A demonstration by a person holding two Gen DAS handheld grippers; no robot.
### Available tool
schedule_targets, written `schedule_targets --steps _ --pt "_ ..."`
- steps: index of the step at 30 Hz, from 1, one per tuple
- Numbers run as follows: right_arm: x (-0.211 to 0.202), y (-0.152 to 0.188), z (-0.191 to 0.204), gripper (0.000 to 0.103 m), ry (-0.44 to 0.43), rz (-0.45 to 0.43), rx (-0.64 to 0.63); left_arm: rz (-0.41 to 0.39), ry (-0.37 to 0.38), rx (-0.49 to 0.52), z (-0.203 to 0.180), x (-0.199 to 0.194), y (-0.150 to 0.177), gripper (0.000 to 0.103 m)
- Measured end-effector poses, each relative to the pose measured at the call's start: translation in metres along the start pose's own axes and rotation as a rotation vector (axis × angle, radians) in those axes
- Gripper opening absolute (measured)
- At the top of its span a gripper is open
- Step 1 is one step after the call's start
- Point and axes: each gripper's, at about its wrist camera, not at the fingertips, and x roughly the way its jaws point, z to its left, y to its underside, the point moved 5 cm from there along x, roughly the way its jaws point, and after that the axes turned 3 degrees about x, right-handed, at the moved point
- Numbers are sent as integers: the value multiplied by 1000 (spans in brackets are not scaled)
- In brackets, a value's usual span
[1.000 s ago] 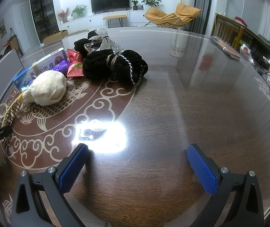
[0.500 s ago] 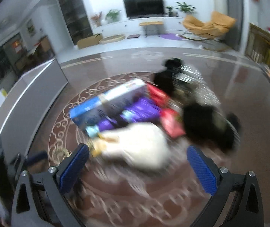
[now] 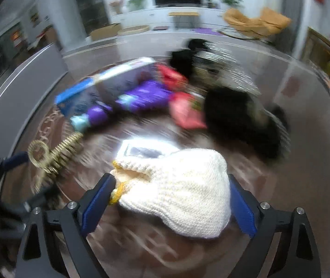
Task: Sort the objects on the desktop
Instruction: 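Close the left tool on the gold pearl hair clip and lift it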
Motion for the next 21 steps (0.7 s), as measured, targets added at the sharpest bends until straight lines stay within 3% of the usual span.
schedule_targets --steps 5,7,10,13,16,20,21 --pt "-29 37 -37 96 60 -10 113 0 0 0 1 0 0 103" --pt "-35 43 -36 98 14 3 121 0 0 0 0 0 0 103" --pt "-52 49 -37 98 -202 -13 146 0 -2 1 0 0 -1 103" --pt "-66 46 -42 103 -267 -44 156 0 -1 1 0 0 -1 103" --pt "-65 38 -47 103 -266 -31 19 0 -1 1 0 0 -1 103" --pt "-67 56 -8 103 -235 -17 -411 0 0 0 1 0 -1 103" --pt "-65 63 2 103 -224 -19 -466 0 -1 1 0 0 -1 103"
